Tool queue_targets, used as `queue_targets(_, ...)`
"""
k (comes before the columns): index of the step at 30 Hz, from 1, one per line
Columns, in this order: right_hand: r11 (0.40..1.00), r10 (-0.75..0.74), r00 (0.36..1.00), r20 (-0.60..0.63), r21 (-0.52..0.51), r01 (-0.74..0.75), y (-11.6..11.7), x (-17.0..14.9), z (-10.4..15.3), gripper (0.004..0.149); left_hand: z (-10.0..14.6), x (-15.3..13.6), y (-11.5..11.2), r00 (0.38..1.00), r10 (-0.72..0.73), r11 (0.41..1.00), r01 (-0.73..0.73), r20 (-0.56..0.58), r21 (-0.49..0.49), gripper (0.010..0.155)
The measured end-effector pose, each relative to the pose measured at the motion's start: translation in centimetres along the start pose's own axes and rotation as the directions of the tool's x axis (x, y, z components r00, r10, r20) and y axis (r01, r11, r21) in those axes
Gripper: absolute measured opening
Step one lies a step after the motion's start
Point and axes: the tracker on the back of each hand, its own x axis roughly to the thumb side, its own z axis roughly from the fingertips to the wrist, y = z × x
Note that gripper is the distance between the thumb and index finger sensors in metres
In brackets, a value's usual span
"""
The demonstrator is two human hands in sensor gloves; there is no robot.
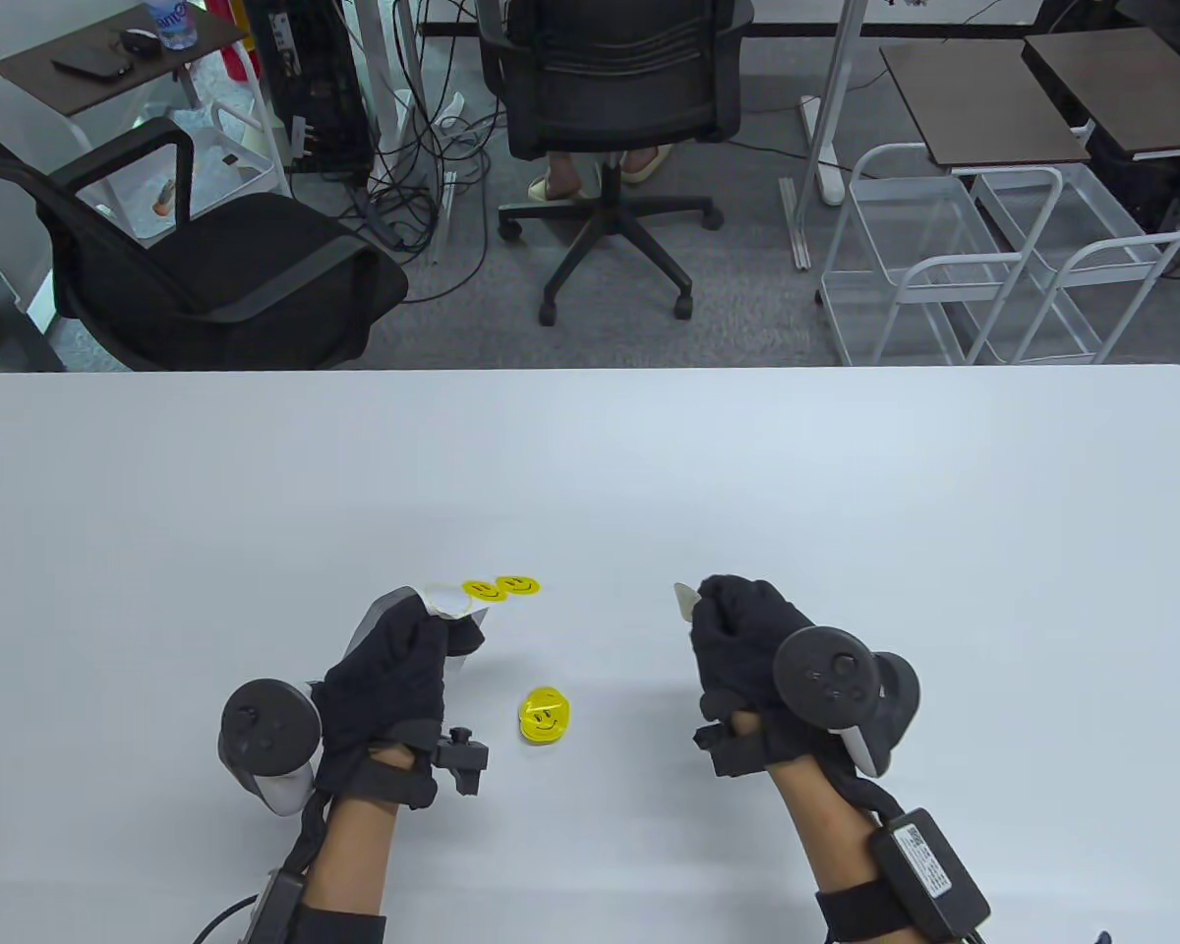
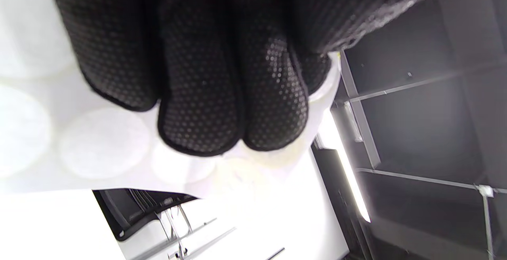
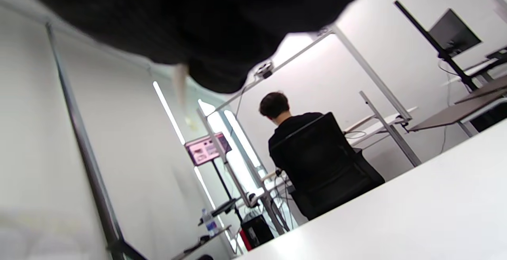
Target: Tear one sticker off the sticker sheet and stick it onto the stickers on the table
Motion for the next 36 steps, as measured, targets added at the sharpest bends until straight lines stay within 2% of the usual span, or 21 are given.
queue_targets(2, 0.995, 0.085, 0.994, 0.062, 0.051, -0.089, 1.9, 2.0, -0.7, 0.041, 0.0, -0.7, 0.9, 0.999, -0.023, 0.996, 0.027, -0.049, 0.085, 0.042)
queue_targets(4, 0.98, 0.154, 0.982, 0.112, 0.111, -0.166, 4.0, 3.4, -1.1, 0.041, 0.1, -1.1, 1.8, 0.99, -0.123, 0.977, 0.133, -0.069, 0.167, 0.042)
queue_targets(6, 0.958, 0.201, 0.964, 0.173, 0.17, -0.23, 6.6, 4.6, -1.0, 0.041, 0.0, -1.4, 2.5, 0.979, -0.192, 0.959, 0.203, -0.075, 0.198, 0.043)
queue_targets(10, 0.907, 0.267, 0.905, 0.33, 0.232, -0.352, 10.6, 6.7, 0.3, 0.041, -0.1, -1.7, 3.2, 0.987, -0.122, 0.962, 0.144, -0.108, 0.23, 0.042)
queue_targets(15, 0.762, 0.379, 0.736, 0.561, 0.262, -0.592, 15.3, 7.8, 2.9, 0.04, -0.1, -1.8, 3.2, 0.991, -0.085, 0.967, 0.108, -0.108, 0.231, 0.042)
queue_targets(19, 0.71, 0.387, 0.669, 0.634, 0.259, -0.655, 17.0, 7.5, 4.6, 0.04, -0.3, -1.8, 3.1, 0.991, -0.073, 0.97, 0.097, -0.111, 0.221, 0.042)
queue_targets(22, 0.679, 0.337, 0.669, 0.663, 0.321, -0.661, 17.8, 7.5, 5.6, 0.041, -0.3, -1.8, 3.0, 0.991, -0.072, 0.973, 0.095, -0.112, 0.209, 0.042)
queue_targets(24, 0.659, 0.353, 0.639, 0.683, 0.303, -0.688, 17.9, 7.7, 5.7, 0.041, -0.3, -1.8, 2.9, 0.991, -0.073, 0.975, 0.095, -0.112, 0.203, 0.043)
queue_targets(26, 0.639, 0.331, 0.669, 0.665, 0.364, -0.678, 17.8, 7.8, 5.6, 0.042, -0.3, -1.8, 2.8, 0.991, -0.076, 0.976, 0.097, -0.112, 0.196, 0.042)
queue_targets(31, 0.512, 0.261, 0.787, 0.56, 0.61, -0.604, 17.0, 7.8, 5.0, 0.058, -0.3, -1.7, 2.5, 0.991, -0.083, 0.979, 0.101, -0.108, 0.175, 0.042)
queue_targets(32, 0.507, 0.251, 0.805, 0.537, 0.636, -0.582, 16.7, 7.6, 4.8, 0.059, -0.3, -1.7, 2.4, 0.991, -0.086, 0.98, 0.103, -0.106, 0.171, 0.042)
queue_targets(36, 0.625, 0.153, 0.907, 0.393, 0.672, -0.397, 14.5, 6.7, 3.5, 0.055, -0.2, -1.7, 2.2, 0.991, -0.093, 0.982, 0.107, -0.096, 0.156, 0.042)
